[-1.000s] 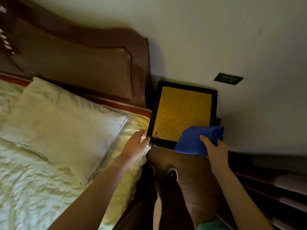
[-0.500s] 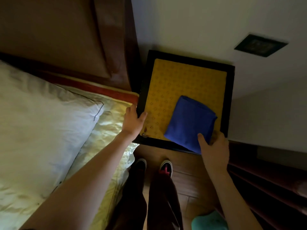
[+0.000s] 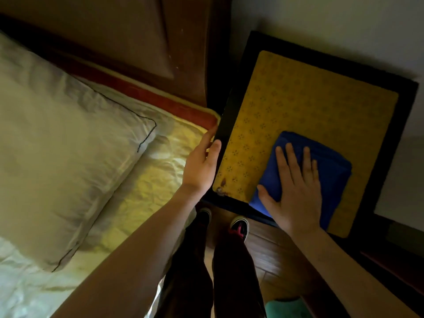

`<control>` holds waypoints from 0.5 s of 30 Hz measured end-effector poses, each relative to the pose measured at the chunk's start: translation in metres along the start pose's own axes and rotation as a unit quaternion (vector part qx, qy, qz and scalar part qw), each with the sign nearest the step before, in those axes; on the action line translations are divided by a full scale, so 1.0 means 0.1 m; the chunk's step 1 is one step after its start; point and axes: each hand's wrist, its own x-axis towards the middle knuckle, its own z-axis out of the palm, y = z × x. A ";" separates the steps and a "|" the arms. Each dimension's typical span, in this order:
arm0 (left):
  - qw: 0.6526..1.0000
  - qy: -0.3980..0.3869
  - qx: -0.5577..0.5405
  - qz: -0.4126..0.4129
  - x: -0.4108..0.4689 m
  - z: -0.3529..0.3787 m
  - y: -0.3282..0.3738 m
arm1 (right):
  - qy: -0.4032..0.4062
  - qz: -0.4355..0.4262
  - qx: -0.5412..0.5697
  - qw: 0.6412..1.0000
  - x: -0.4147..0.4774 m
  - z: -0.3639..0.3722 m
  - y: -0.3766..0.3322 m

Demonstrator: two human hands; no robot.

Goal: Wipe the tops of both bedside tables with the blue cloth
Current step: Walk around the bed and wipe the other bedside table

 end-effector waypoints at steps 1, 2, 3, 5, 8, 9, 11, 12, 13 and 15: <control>1.000 0.001 0.003 -0.002 0.00 0.00 0.01 | 0.002 -0.011 -0.002 1.000 0.05 -0.01 0.00; 1.000 0.002 0.005 0.000 0.00 0.00 0.01 | 0.003 -0.023 -0.001 1.000 0.12 -0.03 0.01; 1.000 0.004 0.009 0.001 0.00 0.00 0.00 | 0.005 -0.034 0.002 0.999 0.21 -0.05 0.02; 1.000 0.008 0.010 0.004 0.01 0.02 -0.02 | 0.012 -0.053 0.019 0.998 0.49 -0.10 0.01; 1.000 0.009 -0.006 0.014 0.02 0.03 -0.05 | 0.039 -0.068 0.044 0.996 1.10 -0.20 -0.03; 1.000 0.010 -0.009 0.017 0.02 0.04 -0.05 | 0.052 -0.068 0.046 0.995 1.37 -0.24 -0.05; 1.000 0.011 -0.018 0.018 0.03 0.05 -0.06 | 0.066 -0.049 0.060 0.995 1.92 -0.33 -0.06; 1.000 0.010 -0.025 0.015 0.03 0.05 -0.06 | 0.069 -0.035 0.069 0.995 2.12 -0.38 -0.06; 0.999 0.009 -0.029 0.014 0.04 0.06 -0.06 | 0.070 -0.023 0.072 0.995 2.23 -0.41 -0.07; 0.999 0.009 -0.033 0.016 0.04 0.06 -0.05 | 0.067 -0.017 0.074 0.995 2.13 -0.40 -0.12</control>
